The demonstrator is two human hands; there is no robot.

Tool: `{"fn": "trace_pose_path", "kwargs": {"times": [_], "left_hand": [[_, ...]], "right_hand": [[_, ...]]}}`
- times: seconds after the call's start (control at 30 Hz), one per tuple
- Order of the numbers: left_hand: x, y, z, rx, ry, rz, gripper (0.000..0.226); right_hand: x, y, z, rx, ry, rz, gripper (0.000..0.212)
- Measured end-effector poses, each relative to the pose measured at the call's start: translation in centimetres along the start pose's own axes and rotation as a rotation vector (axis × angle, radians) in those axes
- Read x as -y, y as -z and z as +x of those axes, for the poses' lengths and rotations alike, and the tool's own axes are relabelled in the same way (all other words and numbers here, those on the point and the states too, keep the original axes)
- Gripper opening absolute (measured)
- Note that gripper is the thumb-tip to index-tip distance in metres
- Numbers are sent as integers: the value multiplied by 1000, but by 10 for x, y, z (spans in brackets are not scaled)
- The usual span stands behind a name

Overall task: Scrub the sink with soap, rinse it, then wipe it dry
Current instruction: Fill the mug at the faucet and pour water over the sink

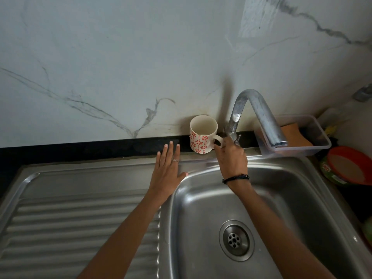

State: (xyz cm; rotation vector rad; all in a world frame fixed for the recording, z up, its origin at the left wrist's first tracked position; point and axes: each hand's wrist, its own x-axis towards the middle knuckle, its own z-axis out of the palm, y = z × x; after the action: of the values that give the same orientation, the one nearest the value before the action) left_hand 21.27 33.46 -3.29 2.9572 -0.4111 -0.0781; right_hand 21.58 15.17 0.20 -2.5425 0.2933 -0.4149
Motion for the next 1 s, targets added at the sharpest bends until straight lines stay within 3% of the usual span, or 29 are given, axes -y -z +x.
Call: {"fn": "trace_pose_path", "kwargs": {"times": [0.3,0.57,0.67,0.8,1.0], "left_hand": [[-11,9,5,20,-2,17,91],[-24,15,-4,13,28,31,95],[-32,20,-18,0,29,-15,92],[-44,22,-47,-33,24,-60,91],[-55,16,-101,-111,-97,-23,92]], "right_hand": [[-1,-2,21,78,-26,-98,25],[3,-2,9,91,-103,43,37],[8,0,-19,107,-31,71,45],[16,11,-62,150,68,149,40],[0,32,-114,327,261,-39,37]]}}
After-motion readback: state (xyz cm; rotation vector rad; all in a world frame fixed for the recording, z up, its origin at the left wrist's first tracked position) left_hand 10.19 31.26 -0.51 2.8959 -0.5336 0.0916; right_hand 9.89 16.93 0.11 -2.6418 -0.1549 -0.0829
